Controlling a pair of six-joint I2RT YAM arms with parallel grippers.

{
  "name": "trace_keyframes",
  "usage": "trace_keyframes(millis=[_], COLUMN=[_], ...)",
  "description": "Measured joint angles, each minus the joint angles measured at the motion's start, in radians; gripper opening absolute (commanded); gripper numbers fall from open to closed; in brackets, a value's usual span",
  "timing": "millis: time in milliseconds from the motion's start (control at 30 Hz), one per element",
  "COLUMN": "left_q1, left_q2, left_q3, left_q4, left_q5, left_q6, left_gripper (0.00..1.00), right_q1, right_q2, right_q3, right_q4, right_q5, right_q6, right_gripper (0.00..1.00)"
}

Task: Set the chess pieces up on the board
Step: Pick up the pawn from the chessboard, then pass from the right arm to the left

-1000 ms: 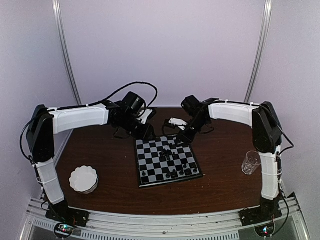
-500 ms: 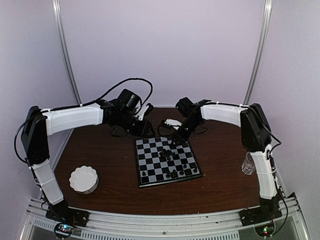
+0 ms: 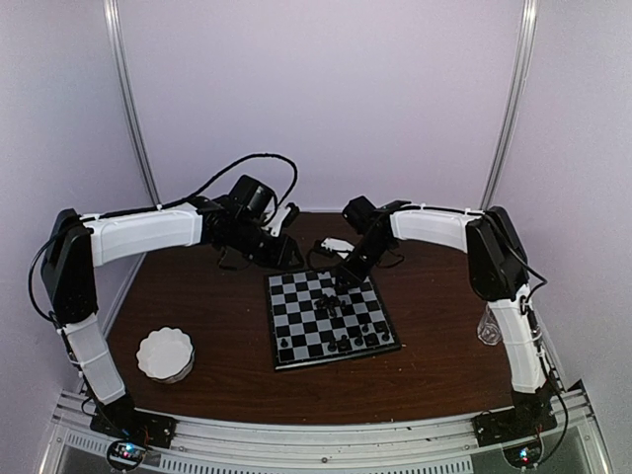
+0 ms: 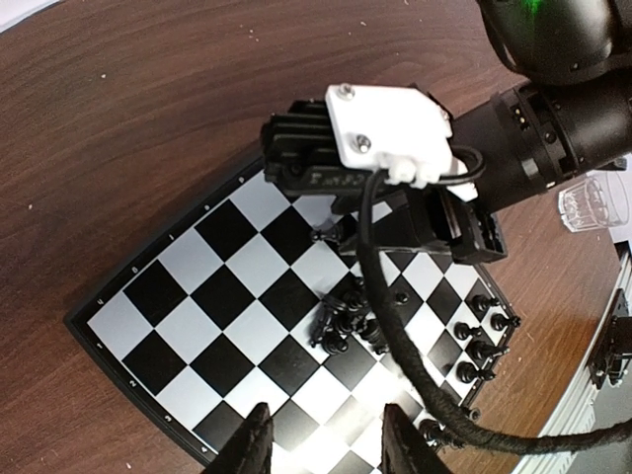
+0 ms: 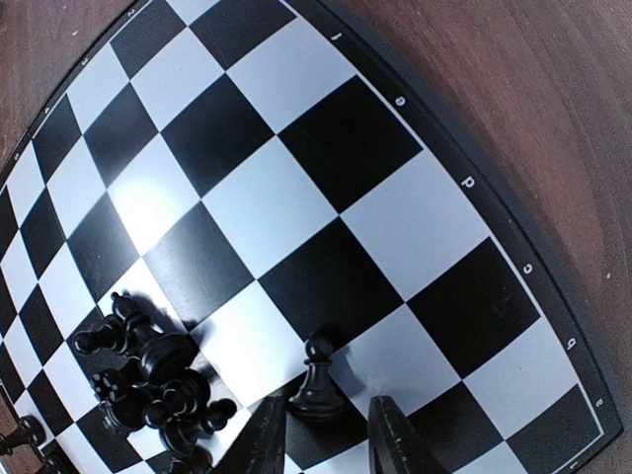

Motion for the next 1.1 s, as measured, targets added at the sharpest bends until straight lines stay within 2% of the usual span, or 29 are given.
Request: trace_keyframes(millis=[167, 400, 667, 900, 1100], left_q1=[0.005, 0.007, 0.021, 0.048, 0.063], left_q2=[0.000, 0.000, -0.006, -0.015, -0.007], left_q3=[0.000, -0.004, -0.042, -0.138, -0.248], left_q4=[0.004, 0.013, 0.065, 0.251, 0.588], left_q5=[0.000, 0.002, 0.048, 0.218, 0.412], left_q6=[-0.002, -0.008, -0.051, -0.193, -0.417], left_gripper=[0.38, 0.38, 0.38, 0.45, 0.47], right_q1=[0.004, 0.009, 0.010, 0.009, 0.010], right_q2=[0.012, 0.016, -0.042, -0.272, -0.402], right_q3=[0.016, 0.016, -0.058, -0.182, -0.194], right_q4=[0.003, 0.016, 0.033, 0.057, 0.077], right_q5=[-0.002, -0.003, -0.002, -0.096, -0.208], right_q6=[0.004, 0.008, 0.006, 0.006, 0.005], right_gripper=[0.24, 0.08, 0.06, 0.08, 0.08])
